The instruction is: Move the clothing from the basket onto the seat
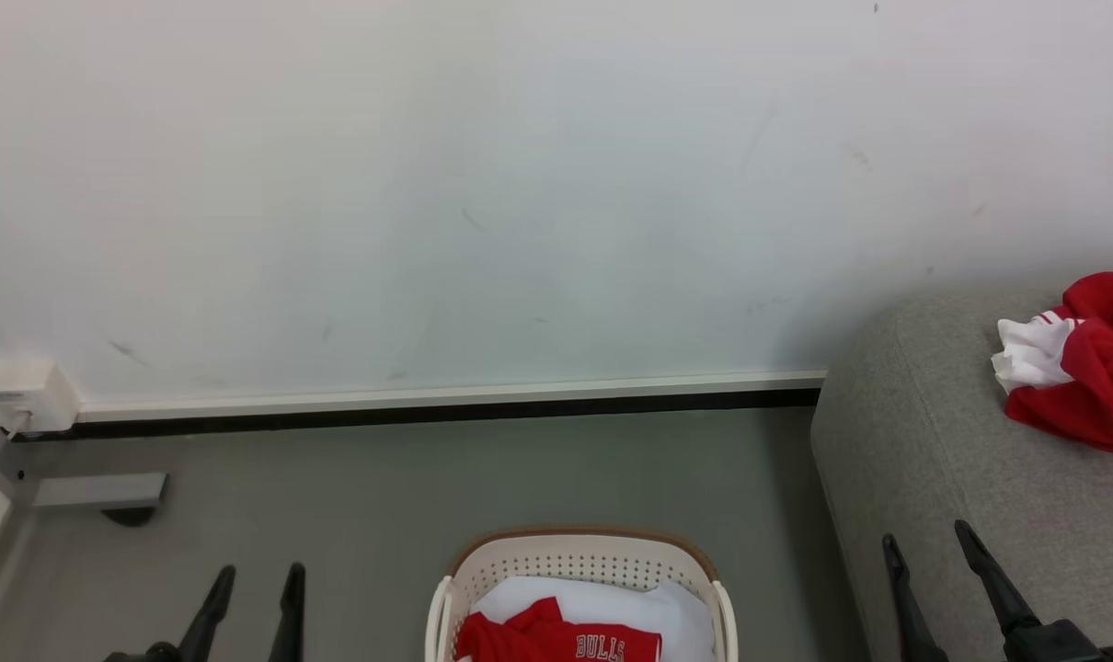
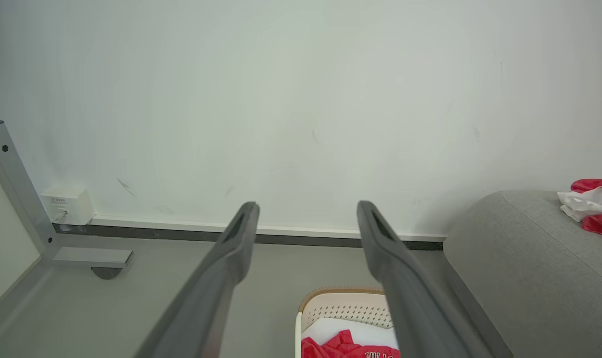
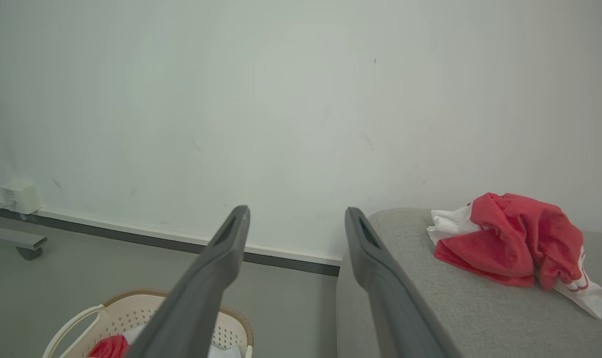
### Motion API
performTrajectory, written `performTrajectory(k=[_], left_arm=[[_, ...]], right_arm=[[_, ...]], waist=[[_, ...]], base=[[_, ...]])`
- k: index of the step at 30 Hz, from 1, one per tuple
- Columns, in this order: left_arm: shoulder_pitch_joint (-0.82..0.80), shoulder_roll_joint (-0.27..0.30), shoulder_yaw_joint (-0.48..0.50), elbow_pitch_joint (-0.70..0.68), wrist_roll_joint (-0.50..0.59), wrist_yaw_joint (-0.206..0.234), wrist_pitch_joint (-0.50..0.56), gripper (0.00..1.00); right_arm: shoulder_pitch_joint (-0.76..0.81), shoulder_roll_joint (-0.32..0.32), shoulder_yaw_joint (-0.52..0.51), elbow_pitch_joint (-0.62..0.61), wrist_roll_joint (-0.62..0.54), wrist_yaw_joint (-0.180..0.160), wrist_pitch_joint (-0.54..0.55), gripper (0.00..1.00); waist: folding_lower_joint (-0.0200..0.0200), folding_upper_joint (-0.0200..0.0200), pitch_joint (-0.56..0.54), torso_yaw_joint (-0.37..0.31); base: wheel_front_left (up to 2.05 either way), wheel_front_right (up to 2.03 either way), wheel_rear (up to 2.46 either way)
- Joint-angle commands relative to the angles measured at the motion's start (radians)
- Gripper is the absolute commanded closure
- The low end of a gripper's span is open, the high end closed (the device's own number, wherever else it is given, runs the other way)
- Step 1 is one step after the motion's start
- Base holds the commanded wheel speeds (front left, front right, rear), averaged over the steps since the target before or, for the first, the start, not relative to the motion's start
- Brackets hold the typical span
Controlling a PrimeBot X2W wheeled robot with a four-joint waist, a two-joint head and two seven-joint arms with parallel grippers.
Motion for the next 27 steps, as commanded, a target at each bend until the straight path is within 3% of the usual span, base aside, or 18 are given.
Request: performTrajectory(k=[1,27], left_arm=[[0.014,0.000,0.000,0.007,-0.003,-0.003,-0.001,0.00],[-0.007,0.035,-0.054,0.023,-0.035,-0.005,-0.001,0.00]], right_arm=[[0.012,0.000,-0.001,0.002,0.006,-0.003,-0.003,0.00],[-0.018,0.000,-0.006,0.010,0.034,-0.003,-0.003,0.00]], waist=[[0.0002,-0.0001,-0.002,-0.006],[0.0002,-0.0001,0.013,-0.047]], base=[[0.00,0.00,0.00],[0.00,0.00,0.00]])
